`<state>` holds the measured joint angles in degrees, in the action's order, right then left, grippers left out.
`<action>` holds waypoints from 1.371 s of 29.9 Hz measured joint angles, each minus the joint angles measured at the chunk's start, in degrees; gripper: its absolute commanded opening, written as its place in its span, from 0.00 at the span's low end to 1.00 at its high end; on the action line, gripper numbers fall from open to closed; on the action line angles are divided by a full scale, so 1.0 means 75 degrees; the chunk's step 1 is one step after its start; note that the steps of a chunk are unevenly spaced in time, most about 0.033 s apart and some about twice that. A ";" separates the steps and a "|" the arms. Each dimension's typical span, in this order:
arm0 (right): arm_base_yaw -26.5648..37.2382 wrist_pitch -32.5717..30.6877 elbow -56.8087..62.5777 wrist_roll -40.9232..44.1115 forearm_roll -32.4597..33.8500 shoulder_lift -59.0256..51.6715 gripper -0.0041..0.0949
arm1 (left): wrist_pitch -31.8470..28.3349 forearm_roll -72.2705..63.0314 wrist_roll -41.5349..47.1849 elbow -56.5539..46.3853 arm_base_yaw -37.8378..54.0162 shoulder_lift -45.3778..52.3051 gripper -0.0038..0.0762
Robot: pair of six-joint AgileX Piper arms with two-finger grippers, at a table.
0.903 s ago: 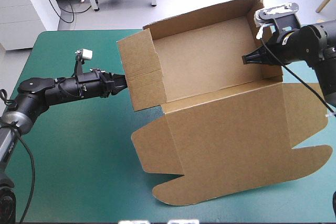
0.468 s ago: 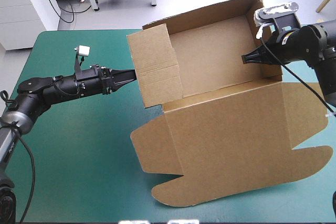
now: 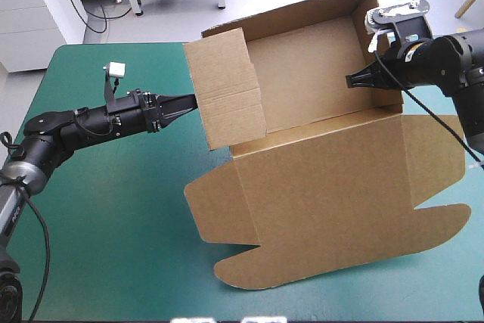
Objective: Fold the box
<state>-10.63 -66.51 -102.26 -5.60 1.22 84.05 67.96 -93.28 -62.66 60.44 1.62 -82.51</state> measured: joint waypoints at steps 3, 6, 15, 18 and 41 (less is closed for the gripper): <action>0.0000 0.0012 0.0000 0.0000 -0.0162 0.0113 0.02 | 0.0000 -0.0007 -0.0016 0.0000 -0.0025 0.0000 0.53; 0.0000 0.0018 0.0000 0.0000 -0.0350 0.0308 0.02 | 0.0000 -0.0041 -0.0108 0.0000 -0.0122 0.0003 0.53; 0.0000 0.0069 0.0000 0.0000 -0.0330 0.0679 0.02 | 0.0009 -0.0075 -0.0188 0.0000 -0.0206 0.0035 0.53; 0.0000 0.0069 0.0000 0.0000 -0.0363 0.0679 0.02 | -0.0027 -0.0069 -0.0198 0.0000 -0.0206 0.0053 0.53; -0.2069 0.0384 0.0000 0.1692 0.1856 0.0957 0.02 | -0.1930 0.3809 0.2843 0.1278 -0.0776 0.0071 0.53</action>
<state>-26.14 -63.63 -102.26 7.09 15.14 91.23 53.49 -64.71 -41.34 70.02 -4.20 -81.98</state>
